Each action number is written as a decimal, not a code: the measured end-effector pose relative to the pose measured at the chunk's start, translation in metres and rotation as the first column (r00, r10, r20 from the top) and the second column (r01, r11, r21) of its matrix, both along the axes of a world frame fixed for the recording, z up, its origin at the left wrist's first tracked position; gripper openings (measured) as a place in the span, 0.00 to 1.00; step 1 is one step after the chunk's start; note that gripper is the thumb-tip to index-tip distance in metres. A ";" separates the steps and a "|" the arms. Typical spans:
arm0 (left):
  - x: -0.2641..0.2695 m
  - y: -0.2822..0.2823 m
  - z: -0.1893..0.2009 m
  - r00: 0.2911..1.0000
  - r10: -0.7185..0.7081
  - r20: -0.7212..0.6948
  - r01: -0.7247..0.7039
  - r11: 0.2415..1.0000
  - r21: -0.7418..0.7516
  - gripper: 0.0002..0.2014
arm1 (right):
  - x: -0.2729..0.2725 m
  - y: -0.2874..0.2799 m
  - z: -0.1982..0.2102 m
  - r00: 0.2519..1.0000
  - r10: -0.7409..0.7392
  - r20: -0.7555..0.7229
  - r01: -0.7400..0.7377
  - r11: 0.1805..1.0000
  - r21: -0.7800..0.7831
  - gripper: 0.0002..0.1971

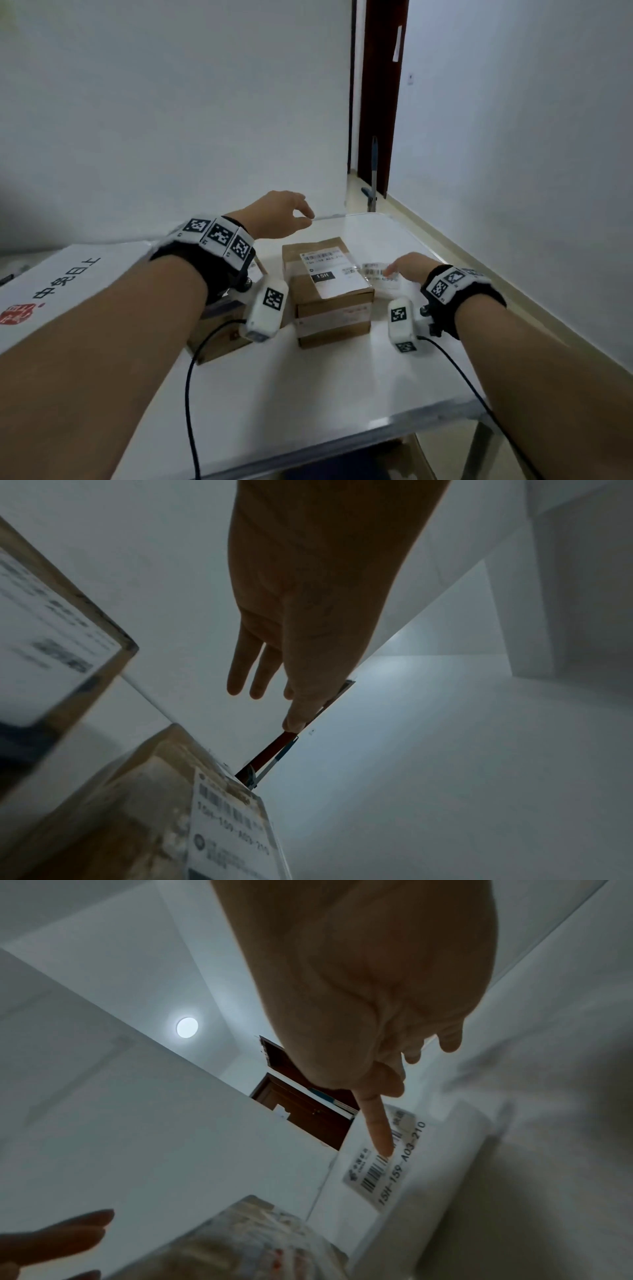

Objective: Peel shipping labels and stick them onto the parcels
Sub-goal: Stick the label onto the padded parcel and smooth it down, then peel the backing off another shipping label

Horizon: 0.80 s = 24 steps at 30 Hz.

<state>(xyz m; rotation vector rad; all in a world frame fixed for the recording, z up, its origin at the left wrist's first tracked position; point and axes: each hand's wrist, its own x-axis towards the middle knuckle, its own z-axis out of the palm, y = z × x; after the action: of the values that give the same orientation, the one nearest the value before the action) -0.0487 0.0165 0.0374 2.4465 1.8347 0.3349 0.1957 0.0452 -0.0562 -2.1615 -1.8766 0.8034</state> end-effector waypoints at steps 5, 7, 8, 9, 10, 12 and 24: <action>0.018 0.014 0.002 1.000 -0.005 0.017 0.006 0.999 -0.032 0.14 | 0.007 0.013 -0.010 0.995 0.099 0.001 -0.099 0.993 -0.068 0.22; 0.020 0.018 0.001 1.000 0.001 0.031 0.001 0.999 -0.043 0.14 | 0.007 0.012 -0.011 0.999 0.036 -0.041 -0.037 0.999 -0.032 0.20; 0.020 0.019 0.001 0.999 0.005 0.038 -0.004 0.999 -0.047 0.13 | 0.007 0.014 -0.011 0.998 0.043 -0.047 -0.044 0.999 -0.016 0.18; 0.020 0.020 0.000 0.999 0.008 0.044 -0.006 0.999 -0.051 0.13 | 0.004 0.012 -0.010 0.996 0.082 0.036 -0.081 0.997 -0.012 0.17; 0.020 0.021 0.000 0.999 0.010 0.048 -0.007 0.999 -0.054 0.13 | 0.002 0.010 -0.009 0.997 0.059 0.055 -0.059 0.998 -0.008 0.15; 0.021 0.022 -0.003 0.998 0.012 0.067 -0.008 0.998 -0.061 0.13 | 0.003 0.013 -0.012 0.998 0.050 0.037 -0.051 0.999 0.015 0.14; 0.005 0.008 -0.007 0.784 0.080 0.615 -0.027 0.995 -0.095 0.10 | -0.009 0.013 0.033 0.757 0.039 -0.652 0.422 0.733 0.534 0.21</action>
<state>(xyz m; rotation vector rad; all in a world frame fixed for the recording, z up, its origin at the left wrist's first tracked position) -0.0433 0.0247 0.0303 1.8908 1.5713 0.9222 0.1870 0.0582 -0.0230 -1.3676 -1.2560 0.5782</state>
